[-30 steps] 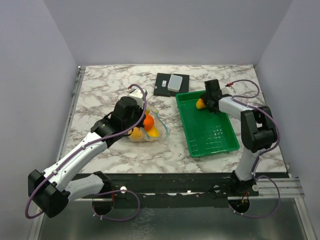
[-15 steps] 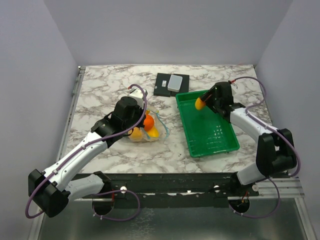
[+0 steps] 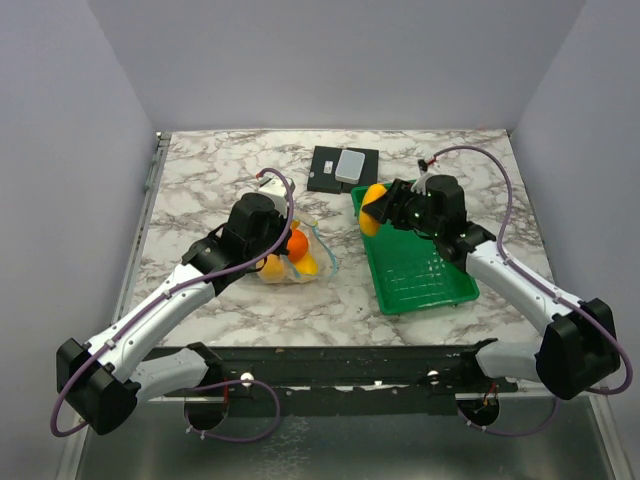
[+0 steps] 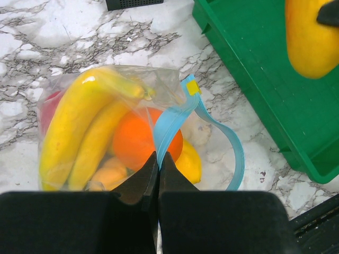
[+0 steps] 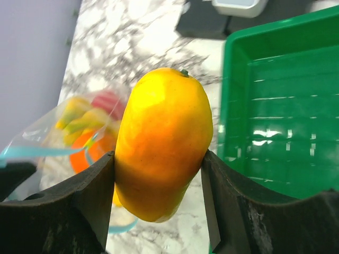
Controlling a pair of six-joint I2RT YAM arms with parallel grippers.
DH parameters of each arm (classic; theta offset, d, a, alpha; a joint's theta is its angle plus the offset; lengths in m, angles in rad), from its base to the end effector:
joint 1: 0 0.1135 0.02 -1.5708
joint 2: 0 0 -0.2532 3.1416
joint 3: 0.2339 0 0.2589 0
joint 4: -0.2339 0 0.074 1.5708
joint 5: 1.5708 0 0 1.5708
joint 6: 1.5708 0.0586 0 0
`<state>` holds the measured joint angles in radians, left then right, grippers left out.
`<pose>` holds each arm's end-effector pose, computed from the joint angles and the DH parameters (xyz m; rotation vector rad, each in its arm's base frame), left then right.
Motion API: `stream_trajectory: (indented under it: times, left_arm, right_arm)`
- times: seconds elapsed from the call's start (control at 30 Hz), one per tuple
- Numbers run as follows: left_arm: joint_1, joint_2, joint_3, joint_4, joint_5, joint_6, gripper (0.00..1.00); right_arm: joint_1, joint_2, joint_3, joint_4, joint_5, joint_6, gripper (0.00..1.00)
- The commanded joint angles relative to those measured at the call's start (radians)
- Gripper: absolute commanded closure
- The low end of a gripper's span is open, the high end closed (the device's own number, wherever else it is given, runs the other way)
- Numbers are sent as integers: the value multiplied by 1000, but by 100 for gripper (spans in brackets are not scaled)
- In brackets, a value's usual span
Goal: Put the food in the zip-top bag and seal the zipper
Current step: Place the fake fruit in the zipper food storage bag.
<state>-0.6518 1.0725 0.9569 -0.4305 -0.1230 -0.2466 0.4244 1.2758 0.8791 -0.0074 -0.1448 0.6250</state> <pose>0.2182 -0.1575 0.2978 0.3576 2.1087 -0.4035 0.2911 0.1408 0.2619 0.1083 2.0622 0.8114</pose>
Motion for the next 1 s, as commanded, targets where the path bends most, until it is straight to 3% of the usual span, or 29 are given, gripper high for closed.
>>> stream_trajectory:
  times: [0.0, 0.43, 0.97]
  left_arm:
    - [2, -17, 3, -2, -17, 4, 100]
    - [3, -22, 5, -2, -10, 6, 100]
    - [3, -28, 5, -2, 5, 4, 100]
  right_arm:
    - [76, -42, -2, 10, -87, -121, 84]
    - [213, -82, 14, -39, -206, -295, 84]
    - [362, 88, 162, -78, -146, -382, 83]
